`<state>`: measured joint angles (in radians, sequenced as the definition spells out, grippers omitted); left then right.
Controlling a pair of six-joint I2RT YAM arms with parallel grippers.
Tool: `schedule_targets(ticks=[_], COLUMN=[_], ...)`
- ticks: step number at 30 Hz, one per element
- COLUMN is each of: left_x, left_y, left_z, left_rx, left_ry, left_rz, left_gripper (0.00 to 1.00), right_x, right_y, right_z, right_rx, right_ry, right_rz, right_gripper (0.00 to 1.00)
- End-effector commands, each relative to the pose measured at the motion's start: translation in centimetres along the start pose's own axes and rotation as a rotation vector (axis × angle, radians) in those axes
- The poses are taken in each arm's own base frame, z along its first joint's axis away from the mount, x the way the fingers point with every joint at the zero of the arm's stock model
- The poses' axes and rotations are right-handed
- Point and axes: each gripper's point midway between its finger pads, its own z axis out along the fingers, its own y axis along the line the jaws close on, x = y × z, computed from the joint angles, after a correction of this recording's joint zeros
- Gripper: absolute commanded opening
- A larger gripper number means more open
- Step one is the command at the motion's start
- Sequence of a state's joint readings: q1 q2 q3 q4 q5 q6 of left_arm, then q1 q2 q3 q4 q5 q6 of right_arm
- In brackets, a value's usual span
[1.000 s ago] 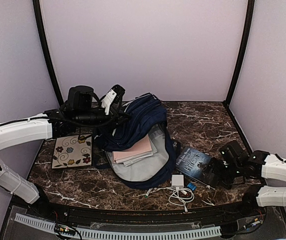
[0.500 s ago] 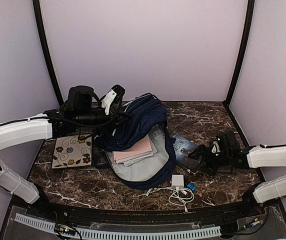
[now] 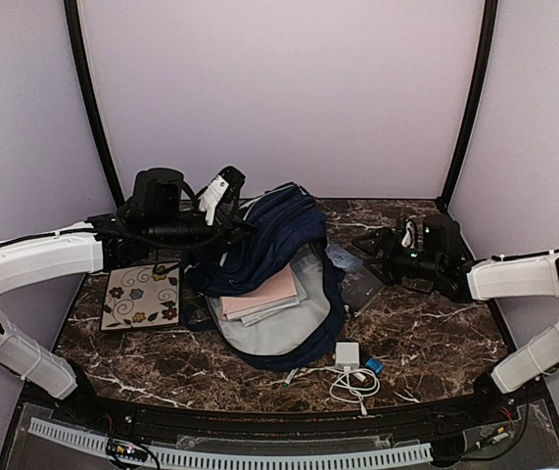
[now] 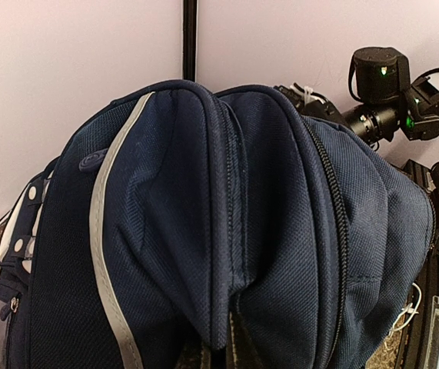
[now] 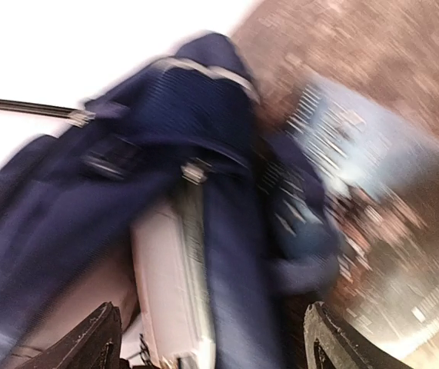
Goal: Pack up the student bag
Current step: Move the book to the center of the board, then place the largest pocket of the bag in the student bag.
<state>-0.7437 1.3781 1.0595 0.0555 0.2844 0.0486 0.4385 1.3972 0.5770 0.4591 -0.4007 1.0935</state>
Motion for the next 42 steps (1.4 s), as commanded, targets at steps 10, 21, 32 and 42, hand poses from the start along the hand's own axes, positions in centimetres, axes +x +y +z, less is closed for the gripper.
schedule_targets(ticks=[10, 21, 32, 42], left_x=[-6.9, -6.7, -6.0, -6.8], left_y=[-0.8, -0.8, -0.9, 2.2], left_z=[-1.6, -1.5, -0.8, -2.2], left_rx=[0.013, 0.014, 0.032, -0.158], left_ry=[-0.21, -0.201, -0.18, -0.182], left_rz=[0.097, 0.1, 0.09, 0.123], left_gripper=[0.0, 0.0, 0.0, 0.0], right_x=[-7.1, -1.4, 6.0, 3.4], right_y=[-8.2, -11.6, -0.4, 4.1], right_z=[-2.5, 4.3, 7.7, 8.3], right_rx=[0.54, 0.447, -0.193, -0.423], right_ry=[0.01, 0.508, 0.629, 0.442], right_rz=[-0.173, -0.167, -0.024, 0.139], right_gripper=[0.91, 0.81, 0.78, 0.65])
